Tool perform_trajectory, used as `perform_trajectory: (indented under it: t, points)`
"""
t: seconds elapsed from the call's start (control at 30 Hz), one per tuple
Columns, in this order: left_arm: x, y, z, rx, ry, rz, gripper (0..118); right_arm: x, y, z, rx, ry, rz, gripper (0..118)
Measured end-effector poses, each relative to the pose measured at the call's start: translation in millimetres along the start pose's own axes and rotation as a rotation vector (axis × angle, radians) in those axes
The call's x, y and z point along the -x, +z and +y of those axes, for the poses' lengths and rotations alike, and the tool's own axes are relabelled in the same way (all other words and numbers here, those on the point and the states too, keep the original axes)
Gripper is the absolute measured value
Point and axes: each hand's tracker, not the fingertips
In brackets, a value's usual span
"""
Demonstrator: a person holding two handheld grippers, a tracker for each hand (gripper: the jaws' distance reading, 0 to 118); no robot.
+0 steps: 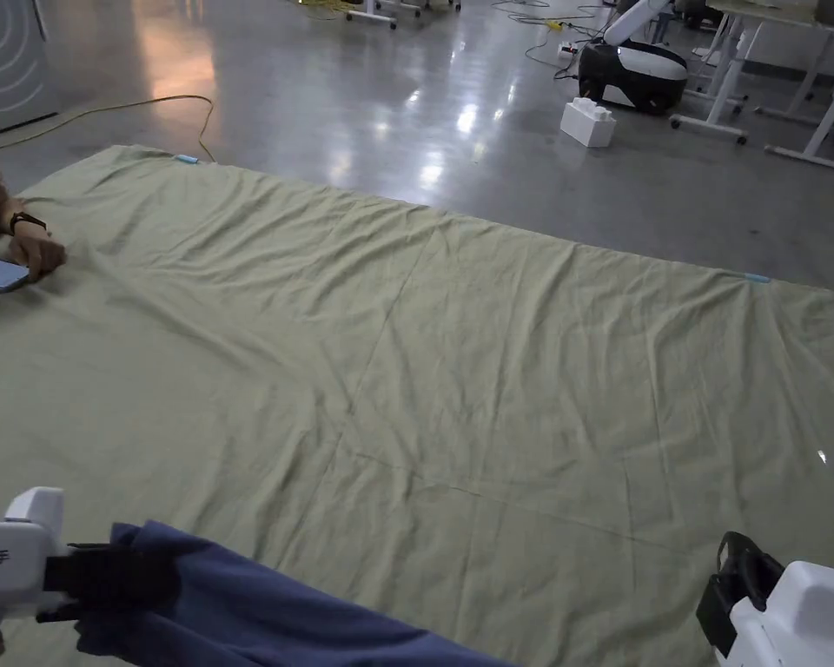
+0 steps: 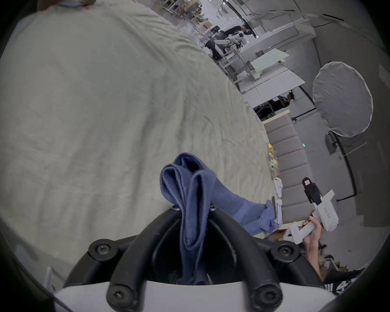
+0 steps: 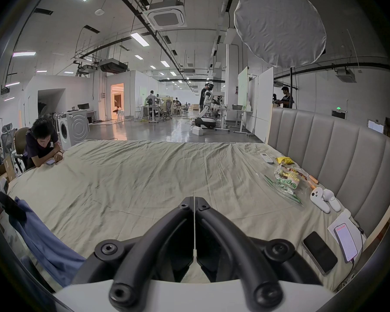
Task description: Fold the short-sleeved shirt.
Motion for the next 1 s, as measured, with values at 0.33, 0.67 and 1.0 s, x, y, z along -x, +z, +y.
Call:
perform_trajectory:
  t: [0.33,0.67,1.0]
  points:
    - [-34.4,30.6,-3.9,-0.023,-0.068,0.239,10,1.6,-5.7,2.4,-0.012,-0.022,0.034,2]
    - [-116.7,-6.9,-31.6,0.046,0.004,-0.086,10,-8.2,-2.9,-2.1,-0.011,-0.045,0.036,2]
    - [-165.1,-120.6,-72.0,0.171,-0.049,0.005,10,-27.8,3.8,-15.4,0.016,-0.083,-0.003,2]
